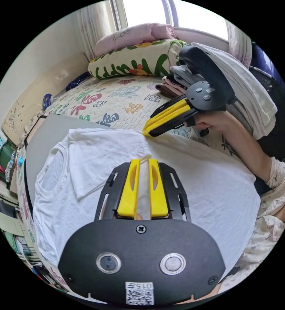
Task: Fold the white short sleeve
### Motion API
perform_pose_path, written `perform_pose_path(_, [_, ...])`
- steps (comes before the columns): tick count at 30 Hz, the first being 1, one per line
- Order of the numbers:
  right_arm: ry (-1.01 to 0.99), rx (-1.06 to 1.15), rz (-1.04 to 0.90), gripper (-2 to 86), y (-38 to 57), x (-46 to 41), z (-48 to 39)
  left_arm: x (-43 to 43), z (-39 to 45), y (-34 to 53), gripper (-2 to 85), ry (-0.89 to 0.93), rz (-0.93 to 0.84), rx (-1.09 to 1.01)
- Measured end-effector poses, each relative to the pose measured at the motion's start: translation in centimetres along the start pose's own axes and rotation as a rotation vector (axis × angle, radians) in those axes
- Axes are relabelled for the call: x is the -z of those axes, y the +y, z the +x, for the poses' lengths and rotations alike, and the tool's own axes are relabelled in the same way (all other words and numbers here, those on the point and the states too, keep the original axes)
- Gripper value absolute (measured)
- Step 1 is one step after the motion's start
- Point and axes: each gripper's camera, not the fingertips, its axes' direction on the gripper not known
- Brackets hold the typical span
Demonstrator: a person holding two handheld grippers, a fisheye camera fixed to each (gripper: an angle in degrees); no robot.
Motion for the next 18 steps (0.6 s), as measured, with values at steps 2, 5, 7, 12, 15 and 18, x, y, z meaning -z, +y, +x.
perform_pose_path(2, [-0.028, -0.012, 0.022, 4.0, 0.3, 0.2, 0.5, 0.4, -1.0, 1.8, 5.8, 0.042, -0.024, 0.026])
perform_pose_path(5, [-0.101, -0.071, 0.096, 4.1, 1.1, 1.6, 2.0, 4.1, -3.9, 5.7, 6.9, 0.088, 0.039, 0.102])
perform_pose_path(7, [-0.128, -0.096, 0.167, 3.8, 1.7, 2.9, 2.6, 8.0, -6.2, 9.6, 7.7, 0.087, 0.097, 0.173])
perform_pose_path(12, [-0.05, -0.023, 0.279, 4.6, 2.2, 5.7, -0.4, 19.2, -11.2, 26.7, 8.5, -0.126, 0.291, 0.407])
perform_pose_path(15, [-0.063, 0.046, 0.312, 5.4, 1.0, 6.4, -3.8, 21.6, -13.9, 38.8, 8.8, -0.23, 0.32, 0.539])
perform_pose_path(18, [-0.175, 0.099, 0.277, 5.6, -2.1, 5.7, -7.5, 20.0, -17.6, 48.2, 10.5, -0.288, 0.24, 0.687])
